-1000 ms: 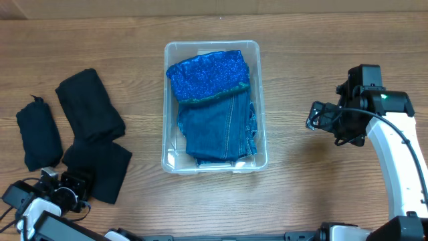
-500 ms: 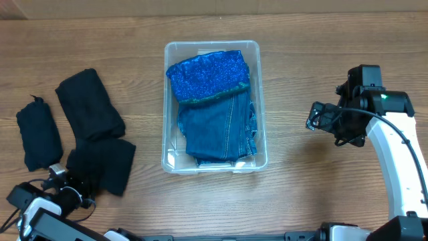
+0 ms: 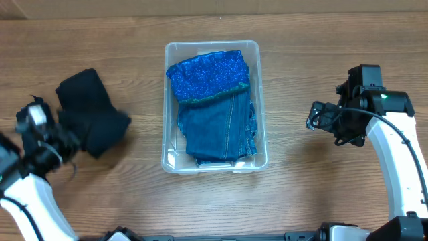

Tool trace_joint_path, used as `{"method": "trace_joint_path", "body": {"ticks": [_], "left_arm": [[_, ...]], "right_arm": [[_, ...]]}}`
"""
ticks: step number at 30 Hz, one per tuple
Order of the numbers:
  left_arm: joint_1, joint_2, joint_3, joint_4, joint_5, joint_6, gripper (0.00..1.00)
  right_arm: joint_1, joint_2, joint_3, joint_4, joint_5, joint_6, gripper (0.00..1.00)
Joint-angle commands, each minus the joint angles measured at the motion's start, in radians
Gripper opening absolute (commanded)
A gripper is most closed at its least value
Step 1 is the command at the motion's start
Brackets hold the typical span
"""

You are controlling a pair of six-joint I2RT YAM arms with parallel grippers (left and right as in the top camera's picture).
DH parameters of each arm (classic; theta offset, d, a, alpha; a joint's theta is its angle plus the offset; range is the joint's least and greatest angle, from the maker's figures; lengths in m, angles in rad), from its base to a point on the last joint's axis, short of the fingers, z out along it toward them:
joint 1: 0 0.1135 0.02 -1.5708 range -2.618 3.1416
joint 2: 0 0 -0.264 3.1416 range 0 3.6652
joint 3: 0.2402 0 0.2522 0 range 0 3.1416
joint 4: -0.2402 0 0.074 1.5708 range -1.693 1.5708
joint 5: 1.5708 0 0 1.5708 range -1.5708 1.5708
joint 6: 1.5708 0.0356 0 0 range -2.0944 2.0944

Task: Pack container
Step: 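Lift the black cloth and carry it into the container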

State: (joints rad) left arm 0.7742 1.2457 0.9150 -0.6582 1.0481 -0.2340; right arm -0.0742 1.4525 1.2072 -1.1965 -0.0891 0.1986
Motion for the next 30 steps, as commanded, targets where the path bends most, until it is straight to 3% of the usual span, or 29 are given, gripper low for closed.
{"method": "trace_joint_path", "body": {"ticks": [1, 6, 9, 14, 19, 30], "left_arm": [[-0.193, -0.036, 0.196, 0.004, 0.068, -0.044, 0.04], [-0.493, -0.029, 0.33, 0.004, -0.054, -0.055, 0.04], [-0.687, -0.024, 0.338, -0.002, -0.188, -0.059, 0.04], [-0.919, 0.061, 0.338, -0.043, -0.283, -0.038, 0.04], [-1.016, 0.217, 0.338, -0.085, -0.296, -0.031, 0.04], [-1.051, 0.459, 0.338, -0.148, -0.221, 0.089, 0.04]], "right_arm": [[-0.003, -0.004, 0.016, 0.003, 0.007, 0.003, 1.0], [-0.003, -0.004, 0.016, 0.003, 0.007, 0.003, 1.0], [-0.003, -0.004, 0.016, 0.003, 0.007, 0.003, 1.0], [-0.003, -0.004, 0.016, 0.002, 0.006, 0.003, 1.0], [-0.003, -0.004, 0.016, -0.002, 0.006, 0.003, 1.0], [-0.003, -0.004, 0.016, -0.003, 0.007, 0.003, 1.0]]}}
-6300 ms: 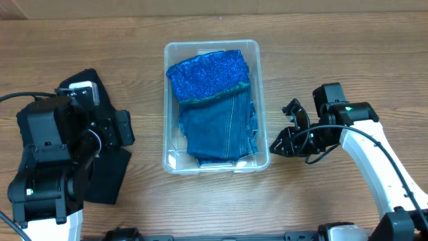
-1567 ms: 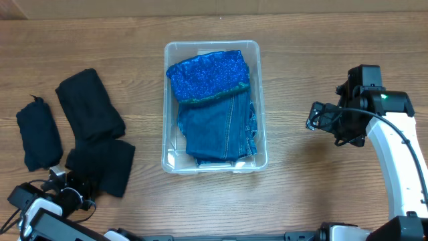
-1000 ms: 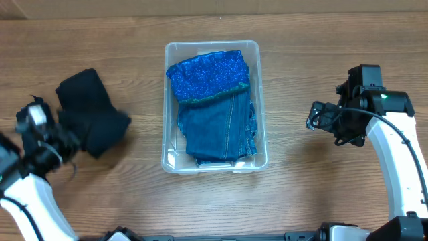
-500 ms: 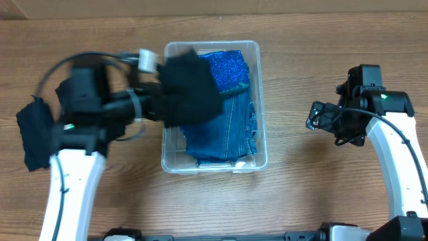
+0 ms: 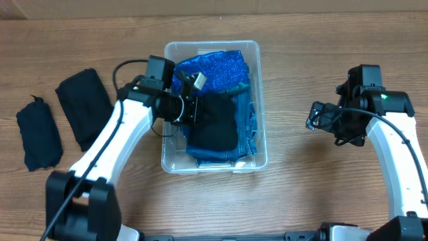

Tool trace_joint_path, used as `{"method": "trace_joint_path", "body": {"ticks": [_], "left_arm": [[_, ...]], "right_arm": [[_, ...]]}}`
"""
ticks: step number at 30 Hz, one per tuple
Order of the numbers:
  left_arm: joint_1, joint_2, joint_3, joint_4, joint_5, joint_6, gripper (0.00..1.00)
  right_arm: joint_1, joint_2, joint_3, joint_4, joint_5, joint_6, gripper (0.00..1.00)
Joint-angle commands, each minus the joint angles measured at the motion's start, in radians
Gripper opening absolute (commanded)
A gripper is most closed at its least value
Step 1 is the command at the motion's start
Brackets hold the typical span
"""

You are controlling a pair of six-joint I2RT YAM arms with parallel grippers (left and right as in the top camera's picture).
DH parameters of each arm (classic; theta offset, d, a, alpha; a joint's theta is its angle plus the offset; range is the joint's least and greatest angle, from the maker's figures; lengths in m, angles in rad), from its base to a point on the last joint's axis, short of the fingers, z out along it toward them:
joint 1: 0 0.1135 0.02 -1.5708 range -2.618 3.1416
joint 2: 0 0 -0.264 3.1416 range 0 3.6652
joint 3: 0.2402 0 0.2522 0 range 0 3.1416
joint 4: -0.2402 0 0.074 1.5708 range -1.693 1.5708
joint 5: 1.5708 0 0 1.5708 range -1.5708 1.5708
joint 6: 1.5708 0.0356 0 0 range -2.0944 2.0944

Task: Pack container
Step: 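Lift the black cloth and carry it into the container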

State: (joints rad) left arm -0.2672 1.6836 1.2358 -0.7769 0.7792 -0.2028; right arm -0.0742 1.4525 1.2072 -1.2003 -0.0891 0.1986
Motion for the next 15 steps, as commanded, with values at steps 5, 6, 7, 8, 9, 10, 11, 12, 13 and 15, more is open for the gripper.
{"method": "trace_joint_path", "body": {"ticks": [5, 6, 7, 8, 9, 10, 11, 12, 13, 15], "left_arm": [[-0.007, 0.019, 0.017, -0.126, -0.069, 0.056, 0.04], [-0.007, 0.016, 0.017, -0.155, -0.119, 0.05, 0.04], [-0.007, 0.016, 0.017, -0.171, -0.15, 0.044, 0.04], [-0.007, 0.014, 0.018, -0.198, -0.191, 0.042, 0.04], [-0.007, 0.014, 0.017, -0.219, -0.226, 0.042, 0.04], [-0.006, 0.011, 0.018, -0.238, -0.264, 0.042, 0.04], [-0.006, 0.01, 0.018, -0.247, -0.286, 0.042, 0.04], [-0.006, 0.008, 0.018, -0.256, -0.318, 0.035, 0.04], [-0.006, 0.003, 0.018, -0.263, -0.358, 0.018, 0.04], [-0.006, -0.005, 0.018, -0.263, -0.408, 0.003, 0.04]], "right_arm": [[-0.003, -0.004, 0.016, 0.002, 0.007, 0.003, 1.0], [-0.003, -0.004, 0.016, 0.002, 0.007, 0.003, 1.0], [-0.003, -0.004, 0.016, 0.002, 0.007, 0.003, 1.0], [-0.003, -0.004, 0.016, 0.002, 0.007, 0.003, 1.0], [-0.003, -0.004, 0.016, 0.002, 0.007, 0.003, 1.0], [-0.003, -0.004, 0.016, 0.002, 0.007, 0.003, 1.0], [-0.003, -0.004, 0.016, 0.002, 0.007, 0.003, 1.0], [-0.003, -0.004, 0.016, 0.002, 0.007, 0.003, 1.0], [-0.003, -0.004, 0.016, 0.002, 0.007, 0.003, 1.0], [-0.003, -0.004, 0.016, 0.002, 0.007, 0.003, 1.0]]}}
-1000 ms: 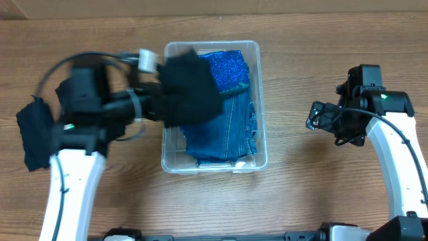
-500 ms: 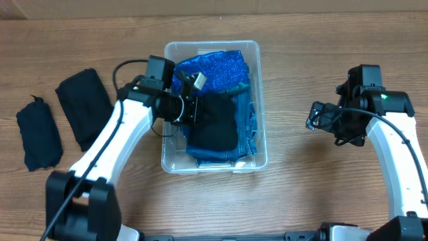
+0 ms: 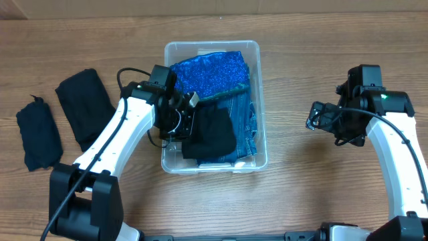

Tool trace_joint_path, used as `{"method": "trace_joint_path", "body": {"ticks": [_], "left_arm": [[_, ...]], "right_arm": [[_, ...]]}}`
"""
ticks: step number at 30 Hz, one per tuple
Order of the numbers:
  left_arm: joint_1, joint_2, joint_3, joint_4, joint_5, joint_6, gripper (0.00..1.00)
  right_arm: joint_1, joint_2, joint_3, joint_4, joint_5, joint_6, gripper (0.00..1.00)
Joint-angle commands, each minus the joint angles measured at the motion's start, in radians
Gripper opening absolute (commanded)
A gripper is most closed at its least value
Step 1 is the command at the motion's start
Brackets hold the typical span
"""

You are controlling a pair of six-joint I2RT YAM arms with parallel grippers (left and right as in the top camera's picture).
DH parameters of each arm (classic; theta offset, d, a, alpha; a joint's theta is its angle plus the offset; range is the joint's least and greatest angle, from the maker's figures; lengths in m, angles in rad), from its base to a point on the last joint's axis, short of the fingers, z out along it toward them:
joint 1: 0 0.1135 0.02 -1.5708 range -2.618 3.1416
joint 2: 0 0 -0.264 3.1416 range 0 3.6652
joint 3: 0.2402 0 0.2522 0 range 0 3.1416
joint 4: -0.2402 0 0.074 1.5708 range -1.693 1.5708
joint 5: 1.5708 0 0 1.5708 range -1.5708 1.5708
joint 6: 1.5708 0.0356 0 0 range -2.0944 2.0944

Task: Pack container
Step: 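Lift the black cloth and carry it into the container, then lower the black cloth onto the jeans, release, withdraw left gripper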

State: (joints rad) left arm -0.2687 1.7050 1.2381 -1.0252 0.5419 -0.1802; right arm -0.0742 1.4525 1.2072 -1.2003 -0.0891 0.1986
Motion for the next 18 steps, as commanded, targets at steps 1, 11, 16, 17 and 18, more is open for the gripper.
{"method": "trace_joint_path", "body": {"ticks": [1, 11, 16, 17, 18], "left_arm": [[-0.005, -0.029, 0.015, -0.012, -0.192, -0.024, 0.05], [-0.005, -0.033, 0.02, 0.079, -0.238, -0.034, 1.0], [-0.005, -0.034, 0.07, 0.079, -0.238, -0.033, 1.0], [-0.005, -0.035, 0.092, 0.072, -0.239, -0.033, 1.0], [-0.005, -0.036, 0.112, 0.065, -0.239, -0.033, 1.0]], "right_arm": [[-0.003, -0.004, 0.016, 0.001, 0.007, 0.003, 1.0], [-0.003, -0.004, 0.009, 0.002, 0.007, 0.003, 1.0], [-0.003, -0.004, -0.003, 0.006, 0.007, 0.003, 1.0], [-0.003, -0.003, -0.004, 0.006, 0.007, 0.003, 1.0], [-0.003, -0.003, -0.004, 0.008, 0.007, 0.003, 1.0]]}}
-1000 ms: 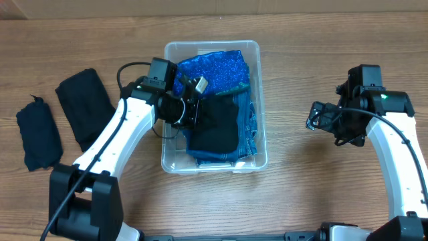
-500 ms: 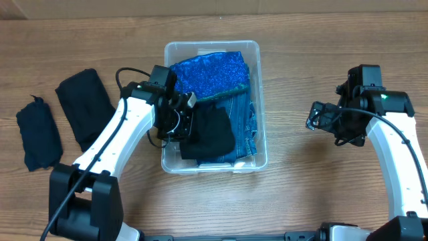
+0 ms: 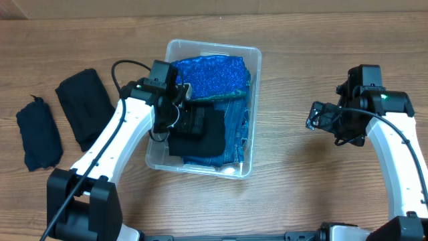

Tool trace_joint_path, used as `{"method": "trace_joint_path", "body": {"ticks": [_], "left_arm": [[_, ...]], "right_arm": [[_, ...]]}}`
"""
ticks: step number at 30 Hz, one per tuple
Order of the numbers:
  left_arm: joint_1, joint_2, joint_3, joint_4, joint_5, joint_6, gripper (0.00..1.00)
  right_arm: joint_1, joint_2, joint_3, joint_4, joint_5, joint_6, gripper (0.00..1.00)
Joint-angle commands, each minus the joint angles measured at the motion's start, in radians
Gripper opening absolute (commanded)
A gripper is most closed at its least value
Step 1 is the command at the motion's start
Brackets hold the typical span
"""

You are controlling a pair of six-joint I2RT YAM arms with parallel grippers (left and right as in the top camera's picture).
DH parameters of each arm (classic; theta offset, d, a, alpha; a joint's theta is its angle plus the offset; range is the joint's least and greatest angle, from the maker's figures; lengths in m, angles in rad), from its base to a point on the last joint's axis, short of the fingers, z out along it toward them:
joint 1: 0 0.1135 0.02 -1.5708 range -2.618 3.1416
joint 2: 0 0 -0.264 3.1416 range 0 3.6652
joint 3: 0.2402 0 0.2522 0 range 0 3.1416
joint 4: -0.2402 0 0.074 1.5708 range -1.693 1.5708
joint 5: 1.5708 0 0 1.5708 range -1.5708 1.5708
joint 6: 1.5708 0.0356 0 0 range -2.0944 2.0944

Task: Pack container
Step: 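Lower the black cloth onto the jeans, release, withdraw left gripper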

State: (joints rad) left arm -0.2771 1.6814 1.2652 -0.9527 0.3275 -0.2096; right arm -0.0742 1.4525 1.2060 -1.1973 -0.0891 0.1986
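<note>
A clear plastic container (image 3: 255, 100) sits mid-table, skewed, with its near end swung left. Inside lie a sparkly blue cloth (image 3: 212, 75) at the far end and folded jeans (image 3: 235, 137) below it. A black cloth (image 3: 200, 142) rests on the jeans at the container's left side. My left gripper (image 3: 192, 122) is down inside the container on the black cloth's upper edge and seems shut on it. Off to the right, my right gripper (image 3: 313, 116) hovers open with nothing in it.
Two more black cloths lie on the wooden table at the left: a larger folded one (image 3: 83, 107) and a smaller one (image 3: 37, 134) nearer the edge. The left arm reaches across the container's left wall.
The container has shifted and turned, its near end now further left. The black cloth and my left gripper sit further left inside it. The right arm has not moved.
My left gripper was at the far left by a black cloth pile. Then it held a black cloth over the jeans in the container, with two cloths left on the table. Then the cloth was low in the container, and now the container stands skewed.
</note>
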Motion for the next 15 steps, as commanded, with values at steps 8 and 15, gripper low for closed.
{"method": "trace_joint_path", "body": {"ticks": [8, 15], "left_arm": [[0.002, -0.035, 0.299, -0.122, -0.103, -0.004, 1.0], [-0.011, -0.041, 0.353, -0.257, -0.203, 0.008, 1.0]], "right_arm": [[-0.003, -0.003, -0.003, 0.007, 0.01, 0.003, 1.0], [-0.003, -0.003, -0.003, 0.018, 0.01, 0.003, 1.0]]}}
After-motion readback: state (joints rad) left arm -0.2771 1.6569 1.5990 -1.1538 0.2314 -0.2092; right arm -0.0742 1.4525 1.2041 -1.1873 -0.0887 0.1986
